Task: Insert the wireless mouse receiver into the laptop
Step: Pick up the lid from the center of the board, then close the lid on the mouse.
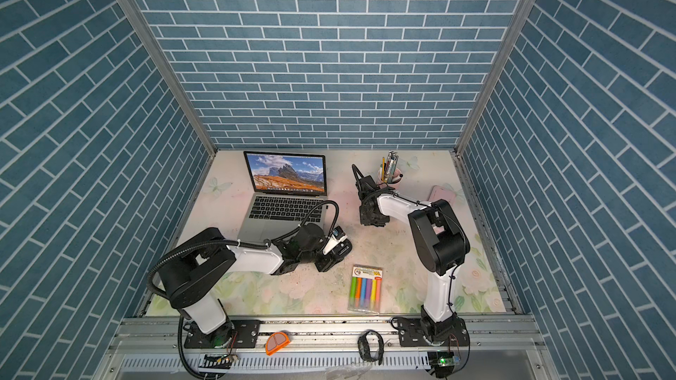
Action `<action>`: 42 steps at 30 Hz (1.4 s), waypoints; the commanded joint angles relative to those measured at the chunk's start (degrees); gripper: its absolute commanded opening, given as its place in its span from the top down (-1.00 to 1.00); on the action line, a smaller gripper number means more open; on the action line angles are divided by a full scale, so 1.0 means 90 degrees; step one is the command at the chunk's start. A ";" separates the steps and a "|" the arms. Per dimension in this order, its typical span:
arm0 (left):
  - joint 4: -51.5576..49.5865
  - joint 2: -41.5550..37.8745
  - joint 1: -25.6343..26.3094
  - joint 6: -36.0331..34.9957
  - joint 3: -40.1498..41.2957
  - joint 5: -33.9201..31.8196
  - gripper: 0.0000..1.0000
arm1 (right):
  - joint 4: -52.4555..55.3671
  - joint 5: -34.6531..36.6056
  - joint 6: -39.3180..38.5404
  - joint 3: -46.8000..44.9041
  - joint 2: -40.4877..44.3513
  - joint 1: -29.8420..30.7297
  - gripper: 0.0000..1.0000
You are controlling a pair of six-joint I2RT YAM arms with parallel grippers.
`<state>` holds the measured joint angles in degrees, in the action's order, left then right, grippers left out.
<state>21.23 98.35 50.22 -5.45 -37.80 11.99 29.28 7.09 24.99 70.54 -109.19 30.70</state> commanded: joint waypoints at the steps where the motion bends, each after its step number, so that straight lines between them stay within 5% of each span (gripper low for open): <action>1: -0.0196 -0.0127 -0.0033 0.0142 0.0128 -0.0044 0.01 | 0.0133 0.0251 -0.0076 0.0120 -0.0158 0.0007 0.36; 15: -0.0423 -0.0573 -0.0033 0.0127 0.0101 -0.0170 0.02 | 0.0158 0.0274 -0.0481 -0.0038 0.0266 0.0036 1.00; 18: -0.0431 -0.0670 -0.0033 0.0146 0.0070 -0.0193 0.02 | 0.0170 0.0017 -0.0611 -0.0120 0.0635 0.0027 1.00; 30: 0.0030 -0.0893 -0.0033 0.0235 0.0096 -0.0203 0.02 | 0.0770 -0.2142 -0.0834 -0.0558 0.2907 -0.0347 1.00; 42: 0.0086 -0.1131 -0.0153 0.0024 -0.0170 0.0390 0.06 | 0.0915 -0.4825 -0.0032 -0.0719 0.3772 -0.0393 1.00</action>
<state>19.86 89.67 49.76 -5.23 -37.52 12.80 37.80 -27.11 21.21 65.30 -77.17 26.98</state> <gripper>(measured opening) 0.612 0.050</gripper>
